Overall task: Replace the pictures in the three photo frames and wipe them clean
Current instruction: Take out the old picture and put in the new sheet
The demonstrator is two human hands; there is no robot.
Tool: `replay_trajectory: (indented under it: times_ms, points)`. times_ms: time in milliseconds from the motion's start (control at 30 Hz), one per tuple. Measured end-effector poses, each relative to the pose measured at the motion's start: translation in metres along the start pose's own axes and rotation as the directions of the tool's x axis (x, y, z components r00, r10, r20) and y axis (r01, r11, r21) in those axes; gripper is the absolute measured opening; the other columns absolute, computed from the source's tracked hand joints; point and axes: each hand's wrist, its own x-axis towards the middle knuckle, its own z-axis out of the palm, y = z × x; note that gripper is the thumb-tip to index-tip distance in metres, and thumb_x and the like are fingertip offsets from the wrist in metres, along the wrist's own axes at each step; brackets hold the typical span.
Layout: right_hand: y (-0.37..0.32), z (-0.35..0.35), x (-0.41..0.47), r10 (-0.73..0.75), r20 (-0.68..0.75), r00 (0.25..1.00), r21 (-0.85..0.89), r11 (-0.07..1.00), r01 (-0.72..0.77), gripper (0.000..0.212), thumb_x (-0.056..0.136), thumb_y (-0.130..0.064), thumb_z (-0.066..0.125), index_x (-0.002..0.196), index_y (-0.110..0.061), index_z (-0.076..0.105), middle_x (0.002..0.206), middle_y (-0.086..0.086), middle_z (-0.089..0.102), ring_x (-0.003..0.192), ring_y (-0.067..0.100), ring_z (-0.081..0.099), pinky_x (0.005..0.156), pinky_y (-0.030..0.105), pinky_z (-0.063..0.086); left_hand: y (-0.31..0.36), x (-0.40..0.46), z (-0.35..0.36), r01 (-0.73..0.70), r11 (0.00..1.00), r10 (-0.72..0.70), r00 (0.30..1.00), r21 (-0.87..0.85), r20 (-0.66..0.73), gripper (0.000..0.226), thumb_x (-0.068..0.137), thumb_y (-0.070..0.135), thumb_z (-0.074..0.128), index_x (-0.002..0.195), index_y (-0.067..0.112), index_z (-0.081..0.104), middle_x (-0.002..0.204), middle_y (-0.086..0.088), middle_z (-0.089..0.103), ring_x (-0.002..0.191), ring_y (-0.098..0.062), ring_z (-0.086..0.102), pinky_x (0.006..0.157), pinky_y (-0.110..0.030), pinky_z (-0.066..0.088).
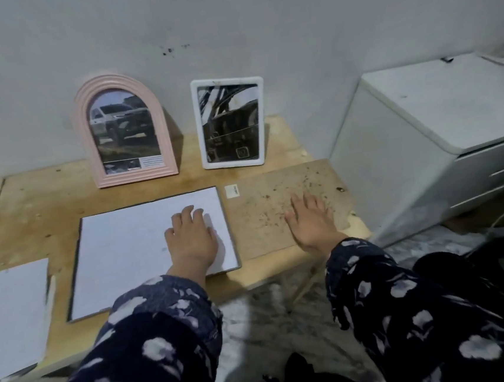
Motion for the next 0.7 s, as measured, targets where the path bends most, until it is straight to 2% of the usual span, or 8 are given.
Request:
replay_trajectory:
  times_ms: [167,300,400,500,567,633,700]
  points:
    - [0.073,-0.031,0.036,0.156,-0.025,0.987,0.069,0.986,-0.154,0.058,0.101,-0.045,0.022,0.153,-0.021,0.013,0.159,0.010,0.012,0.145,0.033,0.010,0.118,0.049,0.012,0.085,0.012,0.014,-0.005,0.998,0.009,0.999,-0.067,0.051,0.038,0.098,0.028,0.034,0.134,0.020,0.044,0.137,-0.006,0.046,0.125,-0.027,0.039,0.099,-0.042,0.032]
    - [0.112,-0.037,0.057,0.240,0.007,0.971,0.240,0.942,-0.234,0.058,0.102,-0.043,0.024,0.151,-0.014,0.017,0.155,0.016,0.020,0.141,0.038,0.019,0.115,0.048,0.020,0.124,0.015,0.026,0.141,0.987,-0.129,0.982,-0.078,0.140,0.047,0.091,0.028,0.041,0.136,0.014,0.038,0.140,-0.011,0.042,0.129,-0.032,0.036,0.101,-0.044,0.032]
    - [0.121,-0.035,0.067,0.252,0.048,0.966,0.361,0.898,-0.252,0.059,0.102,-0.040,0.028,0.150,-0.007,0.019,0.151,0.020,0.029,0.137,0.040,0.030,0.112,0.045,0.026,0.136,0.017,0.033,0.255,0.963,-0.241,0.959,-0.081,0.148,0.050,0.089,0.030,0.043,0.135,0.011,0.039,0.140,-0.012,0.039,0.128,-0.033,0.034,0.101,-0.045,0.031]
    - [0.121,-0.033,0.074,0.262,0.042,0.964,0.392,0.883,-0.257,0.053,0.102,-0.038,0.031,0.145,-0.006,0.031,0.141,0.022,0.040,0.127,0.041,0.041,0.108,0.046,0.035,0.142,0.019,0.035,0.390,0.911,-0.375,0.918,-0.133,0.128,0.052,0.088,0.035,0.046,0.132,0.009,0.041,0.137,-0.013,0.042,0.126,-0.034,0.036,0.100,-0.044,0.032]
    - [0.122,-0.030,0.077,0.266,0.037,0.963,0.427,0.867,-0.256,0.050,0.101,-0.038,0.032,0.140,-0.007,0.038,0.134,0.022,0.045,0.121,0.042,0.046,0.104,0.048,0.039,0.142,0.021,0.034,0.426,0.891,-0.409,0.903,-0.159,0.131,0.053,0.087,0.037,0.048,0.131,0.008,0.041,0.135,-0.015,0.044,0.125,-0.034,0.037,0.099,-0.044,0.033]
    - [0.122,-0.030,0.079,0.284,0.038,0.958,0.468,0.842,-0.268,0.050,0.101,-0.038,0.033,0.140,-0.008,0.039,0.135,0.021,0.045,0.122,0.041,0.045,0.105,0.048,0.038,0.141,0.025,0.033,0.459,0.852,-0.439,0.888,-0.251,0.134,0.055,0.083,0.037,0.052,0.129,0.009,0.041,0.133,-0.016,0.045,0.123,-0.035,0.038,0.100,-0.045,0.034]
    - [0.119,-0.034,0.078,0.327,0.032,0.945,0.511,0.807,-0.297,0.049,0.102,-0.034,0.034,0.142,-0.007,0.037,0.140,0.019,0.041,0.126,0.040,0.043,0.107,0.046,0.036,0.139,0.029,0.030,0.519,0.763,-0.499,0.852,-0.386,0.158,0.057,0.078,0.035,0.056,0.127,0.010,0.043,0.131,-0.016,0.047,0.123,-0.036,0.039,0.102,-0.045,0.033]
